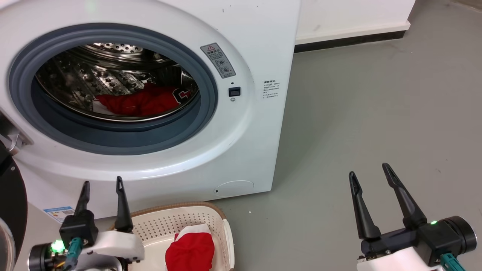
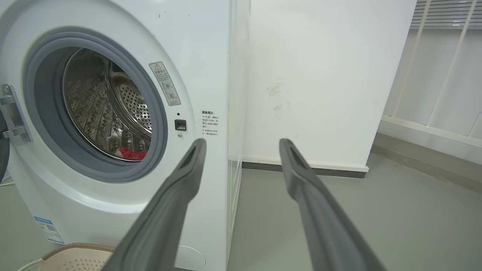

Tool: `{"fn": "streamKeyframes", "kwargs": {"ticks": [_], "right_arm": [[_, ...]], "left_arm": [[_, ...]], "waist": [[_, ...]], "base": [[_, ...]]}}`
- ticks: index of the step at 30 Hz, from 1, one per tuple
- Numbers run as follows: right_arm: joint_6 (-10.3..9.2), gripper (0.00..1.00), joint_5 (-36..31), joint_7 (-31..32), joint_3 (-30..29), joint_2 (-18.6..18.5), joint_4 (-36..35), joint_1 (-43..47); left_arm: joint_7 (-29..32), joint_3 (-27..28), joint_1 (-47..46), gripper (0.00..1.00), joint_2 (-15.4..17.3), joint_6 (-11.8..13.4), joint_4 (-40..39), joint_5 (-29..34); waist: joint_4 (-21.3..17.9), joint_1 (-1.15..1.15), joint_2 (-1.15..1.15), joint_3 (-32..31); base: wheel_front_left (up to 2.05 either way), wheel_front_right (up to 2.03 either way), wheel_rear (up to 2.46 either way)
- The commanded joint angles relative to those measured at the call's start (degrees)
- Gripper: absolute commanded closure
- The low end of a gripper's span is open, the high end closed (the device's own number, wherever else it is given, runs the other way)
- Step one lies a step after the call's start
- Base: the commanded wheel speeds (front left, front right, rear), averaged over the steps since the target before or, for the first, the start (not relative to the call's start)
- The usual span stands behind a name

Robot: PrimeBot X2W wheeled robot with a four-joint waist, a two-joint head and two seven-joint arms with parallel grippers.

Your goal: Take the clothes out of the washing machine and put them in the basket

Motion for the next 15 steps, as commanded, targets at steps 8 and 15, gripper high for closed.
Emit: {"fn": "streamKeyframes", "kwargs": {"ticks": [8, 15], "right_arm": [[-0.04, 0.00, 0.59, -0.12, 1.00, 0.02, -1.43, -3.48], [-0.04, 0.00, 1.88, -0.12, 2.52, 0.02, -3.11, -7.93]], "left_arm": [[-0.17, 2.61, -12.87, 0.00, 2.10, -5.96, 5.40, 2.09], [1.17, 1.63, -27.79, 0.00, 7.02, -9.07, 14.69, 3.46]], "waist": [[-2.19, 0.01, 0.00, 5.14], [-4.54, 0.01, 0.00, 11.77]], "base": [[0.00, 0.00, 0.00], [0.00, 0.00, 0.00]]}}
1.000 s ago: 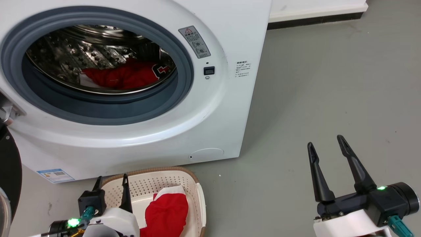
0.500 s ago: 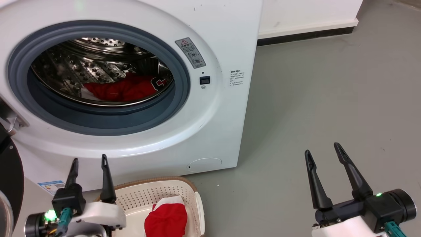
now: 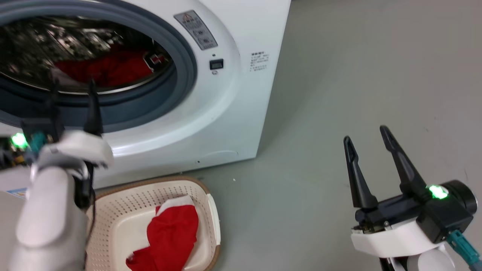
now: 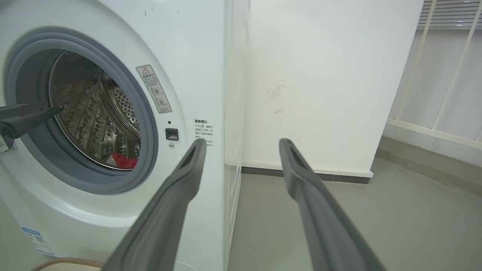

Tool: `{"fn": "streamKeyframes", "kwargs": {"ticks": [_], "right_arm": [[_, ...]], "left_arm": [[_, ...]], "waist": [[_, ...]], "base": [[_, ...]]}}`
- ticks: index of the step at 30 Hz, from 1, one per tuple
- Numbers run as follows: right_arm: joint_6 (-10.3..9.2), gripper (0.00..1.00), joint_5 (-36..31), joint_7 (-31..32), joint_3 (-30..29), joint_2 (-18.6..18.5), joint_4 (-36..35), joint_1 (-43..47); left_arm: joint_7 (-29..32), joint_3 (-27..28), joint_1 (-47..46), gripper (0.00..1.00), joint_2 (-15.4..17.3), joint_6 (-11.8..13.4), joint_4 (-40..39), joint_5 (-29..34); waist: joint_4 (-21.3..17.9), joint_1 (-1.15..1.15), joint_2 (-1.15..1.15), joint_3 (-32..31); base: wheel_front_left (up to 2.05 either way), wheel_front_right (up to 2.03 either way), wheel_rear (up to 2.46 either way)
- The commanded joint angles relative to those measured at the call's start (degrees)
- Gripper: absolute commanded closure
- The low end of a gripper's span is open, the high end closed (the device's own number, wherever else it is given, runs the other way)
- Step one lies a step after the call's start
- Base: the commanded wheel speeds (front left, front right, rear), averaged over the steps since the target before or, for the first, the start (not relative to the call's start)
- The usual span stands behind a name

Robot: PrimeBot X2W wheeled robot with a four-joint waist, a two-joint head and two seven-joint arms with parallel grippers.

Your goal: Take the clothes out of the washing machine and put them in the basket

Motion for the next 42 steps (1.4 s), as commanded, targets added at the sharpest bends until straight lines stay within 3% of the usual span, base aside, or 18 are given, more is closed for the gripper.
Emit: {"fn": "streamKeyframes", "kwargs": {"ticks": [1, 13, 22, 36, 42], "right_arm": [[-0.04, 0.00, 0.63, -0.12, 0.41, 0.03, -0.57, -1.57], [-0.04, 0.00, 4.13, -0.12, 0.29, 0.03, -4.53, -7.75], [-0.04, 0.00, 6.88, -0.12, -0.50, 0.04, -7.70, -11.67], [-0.04, 0.00, 10.68, -0.12, -1.52, 0.04, -11.35, -15.24], [-0.04, 0.00, 12.23, -0.12, -1.52, 0.04, -12.26, -16.00]], "left_arm": [[0.84, -0.20, -3.40, 0.00, 1.16, -0.57, 1.37, 0.38], [15.78, -3.45, -26.66, 0.00, 7.68, -4.53, 11.96, 2.31], [33.35, -6.08, -42.18, 0.00, 11.85, -7.03, 18.37, 0.21], [62.55, -17.11, -58.60, 0.00, 17.56, -7.44, 20.58, -7.55], [69.74, -19.24, -64.36, 0.00, 19.98, -7.44, 20.62, -8.16]], "waist": [[-1.74, -0.01, 0.00, 3.43], [-4.73, -0.01, 0.00, 14.61], [-6.66, -0.01, 0.00, 23.92], [-10.28, -0.01, 0.00, 33.36], [-11.99, -0.01, 0.00, 36.44]], "base": [[0.00, 0.00, 0.00], [0.00, 0.00, 0.00], [0.00, 0.00, 0.00], [0.00, 0.00, 0.00], [0.00, 0.00, 0.00]]}}
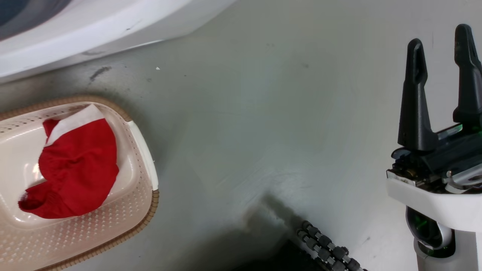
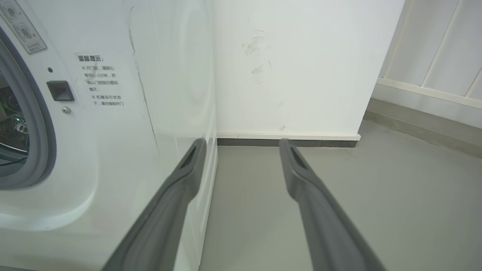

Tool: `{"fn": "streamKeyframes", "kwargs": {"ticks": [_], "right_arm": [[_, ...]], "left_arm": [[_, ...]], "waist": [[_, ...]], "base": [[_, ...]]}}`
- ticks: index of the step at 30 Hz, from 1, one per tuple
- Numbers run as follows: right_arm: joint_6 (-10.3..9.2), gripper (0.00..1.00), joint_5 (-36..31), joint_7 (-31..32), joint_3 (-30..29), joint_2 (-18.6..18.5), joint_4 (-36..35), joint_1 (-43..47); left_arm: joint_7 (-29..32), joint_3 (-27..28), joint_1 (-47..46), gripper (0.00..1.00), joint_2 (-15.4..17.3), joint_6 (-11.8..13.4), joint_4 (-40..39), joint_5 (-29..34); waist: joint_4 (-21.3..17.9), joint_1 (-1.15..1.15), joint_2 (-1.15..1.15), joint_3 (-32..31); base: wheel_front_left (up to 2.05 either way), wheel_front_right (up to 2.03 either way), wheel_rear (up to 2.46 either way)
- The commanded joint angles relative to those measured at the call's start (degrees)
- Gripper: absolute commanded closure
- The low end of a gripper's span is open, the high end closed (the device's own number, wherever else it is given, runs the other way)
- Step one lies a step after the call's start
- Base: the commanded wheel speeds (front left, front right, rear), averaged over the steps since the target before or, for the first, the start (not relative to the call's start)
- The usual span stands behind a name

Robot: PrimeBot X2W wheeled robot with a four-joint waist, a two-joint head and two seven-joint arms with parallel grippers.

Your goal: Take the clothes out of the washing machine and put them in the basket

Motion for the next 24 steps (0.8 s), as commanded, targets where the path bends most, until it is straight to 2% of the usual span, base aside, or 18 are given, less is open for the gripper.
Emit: {"fn": "streamKeyframes", "kwargs": {"ticks": [1, 7, 16, 17, 18, 24], "right_arm": [[-0.04, 0.00, 0.36, -0.12, -0.04, 0.05, -0.27, -0.93], [-0.04, 0.00, 1.23, -0.12, -0.30, 0.06, -0.83, -1.13], [-0.04, 0.00, 1.39, -0.11, -0.69, 0.06, -0.96, -1.53], [-0.04, 0.00, 1.38, -0.11, -0.68, 0.06, -0.91, -1.55], [-0.04, 0.00, 1.37, -0.11, -0.65, 0.05, -0.81, -1.56], [-0.04, 0.00, 1.01, -0.11, -0.43, 0.05, -0.22, -1.74]], "left_arm": [[0.62, -0.26, -0.80, 0.00, 0.07, 0.02, 0.20, 0.09], [1.81, -1.99, -2.51, 0.00, 1.26, 0.01, 1.36, 1.01], [-1.73, -4.59, -2.51, 0.00, 1.17, 0.00, 3.92, 1.22], [-2.17, -5.07, -2.73, 0.82, 1.41, 0.00, 4.16, 1.73], [-2.47, -5.52, -2.80, 1.00, 1.40, 0.00, 4.47, 1.66], [-6.80, -6.59, -4.07, 1.00, 1.28, 0.00, 5.37, 0.86]], "waist": [[-0.90, -0.01, 0.00, 1.15], [-1.61, -0.01, 0.00, 3.38], [-1.18, -0.01, 0.00, 5.04], [-1.16, -0.01, 0.00, 5.08], [-1.15, -0.01, 0.00, 5.07], [-0.94, -0.01, 0.00, 4.29]], "base": [[0.00, 0.00, 0.00], [0.00, 0.00, 0.00], [0.00, 0.00, 0.00], [0.00, 0.00, 0.00], [0.00, 0.00, 0.00], [0.00, 0.00, 0.00]]}}
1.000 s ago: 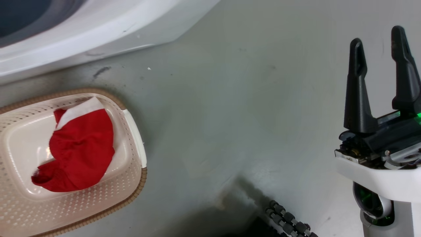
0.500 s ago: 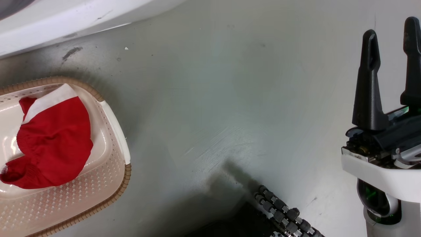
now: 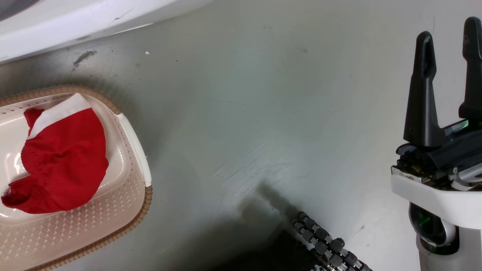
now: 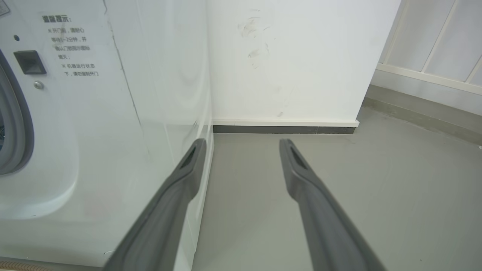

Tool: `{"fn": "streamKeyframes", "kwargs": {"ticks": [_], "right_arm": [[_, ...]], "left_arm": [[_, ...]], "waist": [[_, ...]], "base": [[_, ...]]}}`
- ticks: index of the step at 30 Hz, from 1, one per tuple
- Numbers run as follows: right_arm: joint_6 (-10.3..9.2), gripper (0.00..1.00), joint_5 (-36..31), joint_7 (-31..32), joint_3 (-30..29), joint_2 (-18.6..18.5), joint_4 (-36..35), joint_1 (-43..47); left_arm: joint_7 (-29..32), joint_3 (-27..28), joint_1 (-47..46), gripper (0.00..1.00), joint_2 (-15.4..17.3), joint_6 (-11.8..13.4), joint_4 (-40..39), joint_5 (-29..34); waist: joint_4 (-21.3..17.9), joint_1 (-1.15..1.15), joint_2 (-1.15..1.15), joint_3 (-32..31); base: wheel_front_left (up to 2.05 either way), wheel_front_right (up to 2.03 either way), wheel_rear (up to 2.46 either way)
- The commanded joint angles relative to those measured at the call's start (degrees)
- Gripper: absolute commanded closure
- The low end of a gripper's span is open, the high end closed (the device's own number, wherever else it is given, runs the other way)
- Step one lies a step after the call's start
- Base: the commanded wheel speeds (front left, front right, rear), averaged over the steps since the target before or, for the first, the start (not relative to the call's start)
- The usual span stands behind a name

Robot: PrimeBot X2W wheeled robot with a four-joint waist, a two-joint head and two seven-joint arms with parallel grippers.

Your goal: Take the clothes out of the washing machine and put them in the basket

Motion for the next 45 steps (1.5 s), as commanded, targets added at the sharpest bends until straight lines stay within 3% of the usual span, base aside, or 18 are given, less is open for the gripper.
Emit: {"fn": "streamKeyframes", "kwargs": {"ticks": [1, 11, 26, 38, 45], "right_arm": [[-0.04, 0.00, -0.43, -0.11, 0.10, 0.04, 0.25, -0.79], [-0.04, 0.00, -2.77, -0.11, 0.12, 0.03, 1.68, 0.97], [-0.04, 0.00, -7.45, -0.11, 1.02, 0.01, 4.58, 4.60], [-0.04, 0.00, -10.16, -0.11, 1.69, 0.01, 6.53, 8.99], [-0.04, 0.00, -12.17, -0.11, 2.40, 0.01, 8.38, 12.48]], "left_arm": [[-1.08, -0.45, 0.91, 1.00, -0.28, -0.02, 0.71, -0.28], [-18.54, -0.86, 6.35, 1.00, -1.11, -0.01, 3.71, -4.09], [-42.25, -0.86, 21.82, 1.00, -5.12, 0.33, 8.95, -9.46], [-60.12, 0.24, 35.27, 1.00, -9.74, 3.06, 10.51, -11.80], [-64.09, 1.17, 45.50, 1.00, -12.04, 6.01, 5.52, -12.47]], "waist": [[0.21, 0.00, 0.00, -0.56], [1.68, 0.00, 0.00, -8.23], [5.27, 0.00, 0.00, -19.91], [7.70, 0.00, 0.00, -29.45], [9.51, 0.00, 0.00, -35.49]], "base": [[0.00, 0.00, 0.00], [0.00, 0.00, 0.00], [0.00, 0.00, 0.00], [0.00, 0.00, 0.00], [0.00, 0.00, 0.00]]}}
